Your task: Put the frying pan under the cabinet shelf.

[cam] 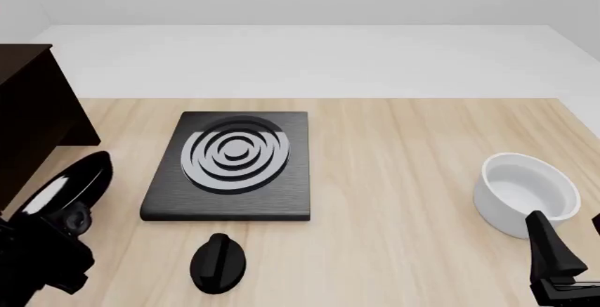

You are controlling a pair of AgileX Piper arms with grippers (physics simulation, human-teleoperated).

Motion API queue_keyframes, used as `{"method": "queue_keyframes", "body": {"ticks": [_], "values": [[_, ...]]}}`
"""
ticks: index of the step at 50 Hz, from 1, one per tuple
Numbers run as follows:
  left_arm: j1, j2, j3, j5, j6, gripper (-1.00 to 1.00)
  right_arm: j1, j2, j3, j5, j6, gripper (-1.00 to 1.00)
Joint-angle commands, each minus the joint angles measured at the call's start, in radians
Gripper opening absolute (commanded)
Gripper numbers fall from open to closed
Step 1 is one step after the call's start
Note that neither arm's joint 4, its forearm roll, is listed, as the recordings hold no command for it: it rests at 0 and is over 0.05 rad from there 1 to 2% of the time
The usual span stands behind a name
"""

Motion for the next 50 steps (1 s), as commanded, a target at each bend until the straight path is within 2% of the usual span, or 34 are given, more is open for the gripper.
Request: {"method": "queue_keyframes", "body": {"ticks": [1,8,13,19,28,35,50], "values": [[0.029,0.065,-0.023,-0.075,0.014,-1.0,0.0,0.0,0.0,0.001,0.0,1.0],[0.044,0.183,0.008,-0.218,0.018,-1.0,0.0,-0.001,0.0,0.001,0.0,1.0],[0.051,0.134,0.004,-0.171,0.012,-1.0,0.0,0.0,0.0,0.001,0.0,1.0],[0.064,0.14,0.015,-0.194,-0.016,-1.0,0.0,-0.001,0.0,0.001,0.0,1.0],[0.074,0.017,0.005,-0.064,-0.038,-1.0,0.0,0.0,0.0,0.001,0.0,1.0],[0.089,-0.038,0.006,-0.01,-0.047,-1.0,0.0,0.0,0.0,0.001,0.0,1.0],[0.127,0.069,0.043,-0.144,-0.014,-1.0,0.0,-0.001,0.0,0.001,0.0,1.0]]}}
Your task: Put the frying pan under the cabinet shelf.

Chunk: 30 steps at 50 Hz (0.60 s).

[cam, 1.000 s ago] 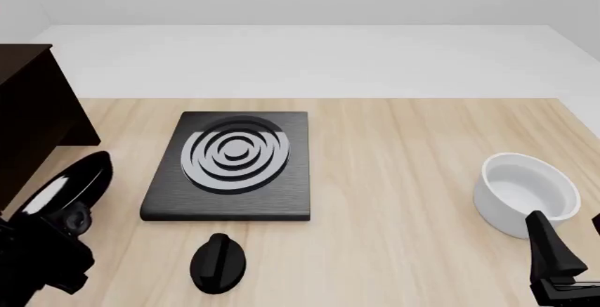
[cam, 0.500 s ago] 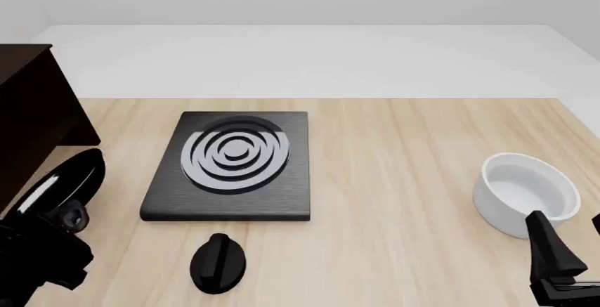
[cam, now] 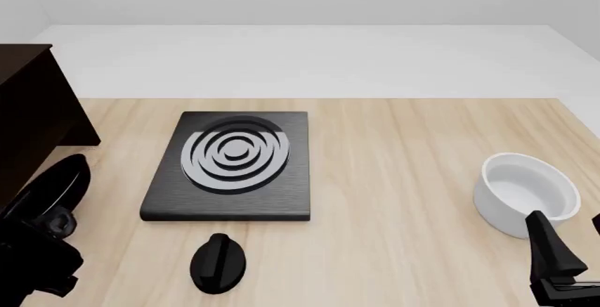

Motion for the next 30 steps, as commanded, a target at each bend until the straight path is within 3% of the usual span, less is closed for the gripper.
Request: {"method": "queue_keyframes", "body": {"ticks": [1,7,20,30], "values": [[0.034,0.059,0.013,-0.079,0.029,-1.0,0.0,0.0,0.0,0.0,0.0,1.0],[0.041,0.146,0.014,-0.162,0.036,-1.0,0.0,0.0,0.0,0.0,0.0,1.0],[0.083,0.477,0.015,-0.489,0.088,-1.0,0.0,0.0,0.0,0.0,0.0,1.0],[0.096,0.511,0.014,-0.53,0.08,-1.0,0.0,0.0,0.0,0.0,0.0,1.0]]}}
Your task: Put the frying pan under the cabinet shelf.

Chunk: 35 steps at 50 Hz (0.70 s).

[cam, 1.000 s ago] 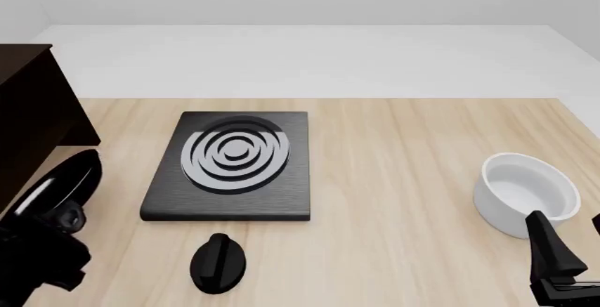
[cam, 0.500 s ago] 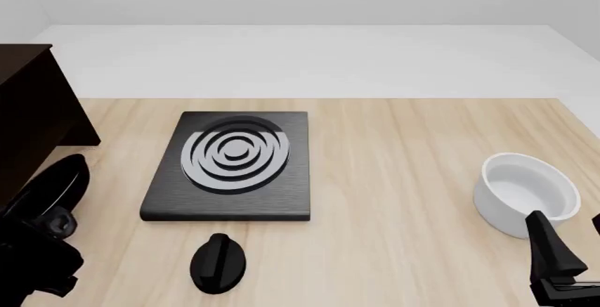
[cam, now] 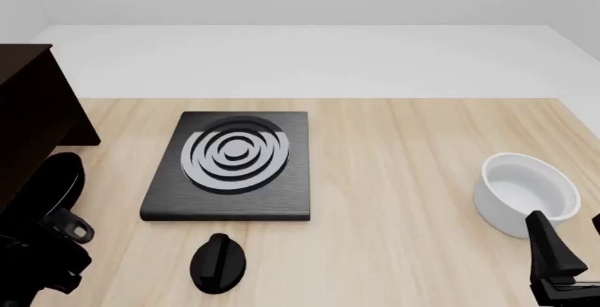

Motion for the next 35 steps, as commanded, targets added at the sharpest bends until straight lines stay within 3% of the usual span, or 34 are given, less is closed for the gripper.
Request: {"method": "queue_keyframes", "body": {"ticks": [1,9,35], "values": [[0.05,0.113,0.0,-0.116,0.022,-1.0,0.0,0.0,0.0,0.0,0.0,1.0],[0.062,0.154,-0.001,-0.163,0.04,-1.0,0.0,0.0,0.0,0.0,0.0,1.0],[0.088,0.099,-0.029,-0.106,0.053,-1.0,0.0,0.0,0.0,0.0,0.0,1.0]]}}
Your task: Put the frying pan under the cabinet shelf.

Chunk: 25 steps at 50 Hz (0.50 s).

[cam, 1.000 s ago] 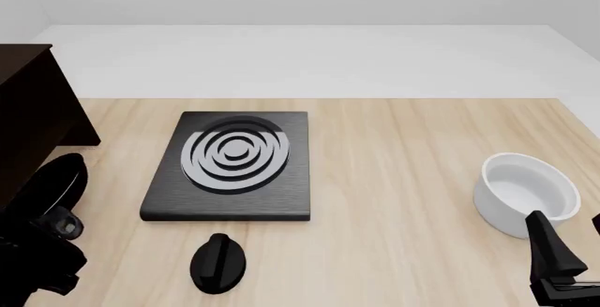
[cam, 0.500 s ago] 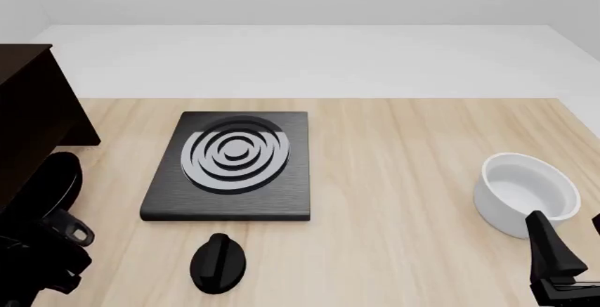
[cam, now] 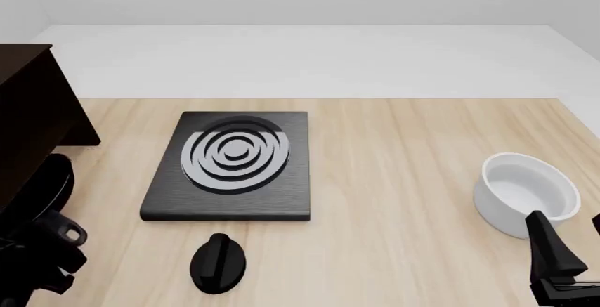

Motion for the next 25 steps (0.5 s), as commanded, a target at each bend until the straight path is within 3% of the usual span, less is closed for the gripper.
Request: {"method": "queue_keyframes", "body": {"ticks": [1,25], "values": [[0.031,-0.001,-0.021,-0.005,0.01,-1.0,0.0,0.0,0.0,0.0,0.0,1.0],[0.058,0.097,-0.069,-0.058,0.032,-1.0,0.0,0.0,0.0,0.0,0.0,1.0]]}}
